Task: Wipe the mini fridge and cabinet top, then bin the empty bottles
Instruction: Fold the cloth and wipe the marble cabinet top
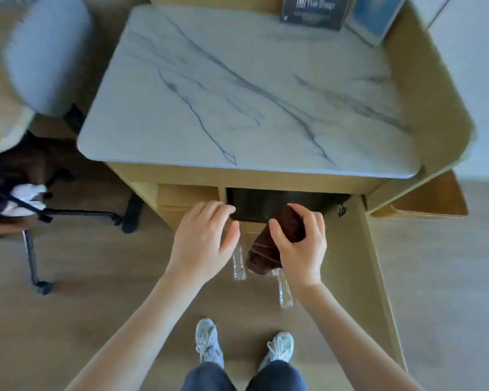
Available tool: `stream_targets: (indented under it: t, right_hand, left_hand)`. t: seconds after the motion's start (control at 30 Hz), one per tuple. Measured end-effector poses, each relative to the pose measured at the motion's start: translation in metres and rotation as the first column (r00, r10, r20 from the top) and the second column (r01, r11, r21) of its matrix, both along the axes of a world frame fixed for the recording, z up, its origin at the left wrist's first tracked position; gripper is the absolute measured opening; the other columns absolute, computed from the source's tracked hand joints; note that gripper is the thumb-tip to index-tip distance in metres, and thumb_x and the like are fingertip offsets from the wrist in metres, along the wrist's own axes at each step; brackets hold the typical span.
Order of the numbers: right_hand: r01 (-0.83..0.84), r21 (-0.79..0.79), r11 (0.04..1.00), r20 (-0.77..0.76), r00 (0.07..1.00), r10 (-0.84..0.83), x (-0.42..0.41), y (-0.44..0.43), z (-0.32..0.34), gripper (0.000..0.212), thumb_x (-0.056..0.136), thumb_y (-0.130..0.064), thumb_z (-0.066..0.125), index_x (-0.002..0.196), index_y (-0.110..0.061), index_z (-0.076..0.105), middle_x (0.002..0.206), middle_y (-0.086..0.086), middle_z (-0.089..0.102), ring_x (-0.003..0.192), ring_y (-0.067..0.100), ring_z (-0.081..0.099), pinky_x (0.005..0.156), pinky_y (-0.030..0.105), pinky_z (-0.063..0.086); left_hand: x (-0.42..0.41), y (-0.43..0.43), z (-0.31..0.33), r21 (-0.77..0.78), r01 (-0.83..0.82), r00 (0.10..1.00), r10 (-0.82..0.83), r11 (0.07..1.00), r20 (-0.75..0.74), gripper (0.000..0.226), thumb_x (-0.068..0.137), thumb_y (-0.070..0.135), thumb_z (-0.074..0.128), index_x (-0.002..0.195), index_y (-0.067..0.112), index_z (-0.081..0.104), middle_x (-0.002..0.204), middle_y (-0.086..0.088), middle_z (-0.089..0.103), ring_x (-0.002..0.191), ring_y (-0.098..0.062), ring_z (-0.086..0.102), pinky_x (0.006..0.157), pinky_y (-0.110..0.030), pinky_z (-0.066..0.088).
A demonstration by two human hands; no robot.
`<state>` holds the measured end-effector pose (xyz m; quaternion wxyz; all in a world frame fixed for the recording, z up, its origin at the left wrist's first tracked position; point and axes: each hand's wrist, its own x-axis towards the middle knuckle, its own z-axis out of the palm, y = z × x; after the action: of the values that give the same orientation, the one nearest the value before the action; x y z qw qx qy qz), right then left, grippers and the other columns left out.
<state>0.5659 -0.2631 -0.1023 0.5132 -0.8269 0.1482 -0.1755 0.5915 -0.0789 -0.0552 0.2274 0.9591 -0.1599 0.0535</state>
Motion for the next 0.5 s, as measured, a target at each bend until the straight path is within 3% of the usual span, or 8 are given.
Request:
stream_targets:
  t: [0.23, 0.43, 0.5]
  right_hand:
    - [-0.023, -0.012, 1.0, 0.138, 0.99, 0.025, -0.023, 0.006, 0.12, 0.037, 0.078, -0.021, 0.083, 0.111, -0.018, 0.066, 0.096, -0.004, 0.055, 0.09, -0.004, 0.055, 0.076, 0.002, 0.039]
    - [-0.099, 0.011, 0.995, 0.173, 0.98, 0.095, -0.044, 0.002, 0.134, 0.036, 0.078, -0.022, 0.082, 0.11, -0.023, 0.066, 0.095, -0.011, 0.055, 0.09, 0.001, 0.057, 0.074, 0.013, 0.041]
    - [-0.138, 0.017, 0.99, 0.173, 0.976, 0.134, -0.048, -0.001, 0.132, 0.035, 0.078, -0.022, 0.082, 0.109, -0.026, 0.066, 0.094, -0.011, 0.055, 0.088, 0.0, 0.056, 0.073, 0.01, 0.041]
  left_hand:
    - [-0.043, 0.026, 0.105, -0.024, -0.08, 0.988, 0.082, 0.997, 0.13, 0.038, 0.097, 0.033, 0.043, 0.114, 0.01, 0.068, 0.107, 0.0, 0.069, 0.098, -0.021, 0.064, 0.081, -0.035, 0.054]
    - [-0.075, 0.038, 0.116, -0.004, -0.164, 0.974, 0.163, 0.986, 0.156, 0.033, 0.096, 0.029, 0.053, 0.122, 0.012, 0.066, 0.116, 0.0, 0.069, 0.107, -0.019, 0.064, 0.09, -0.032, 0.054]
    - [-0.086, 0.035, 0.11, 0.001, -0.195, 0.97, 0.192, 0.981, 0.149, 0.034, 0.096, 0.028, 0.057, 0.125, 0.013, 0.065, 0.121, 0.001, 0.068, 0.112, -0.018, 0.064, 0.094, -0.031, 0.052]
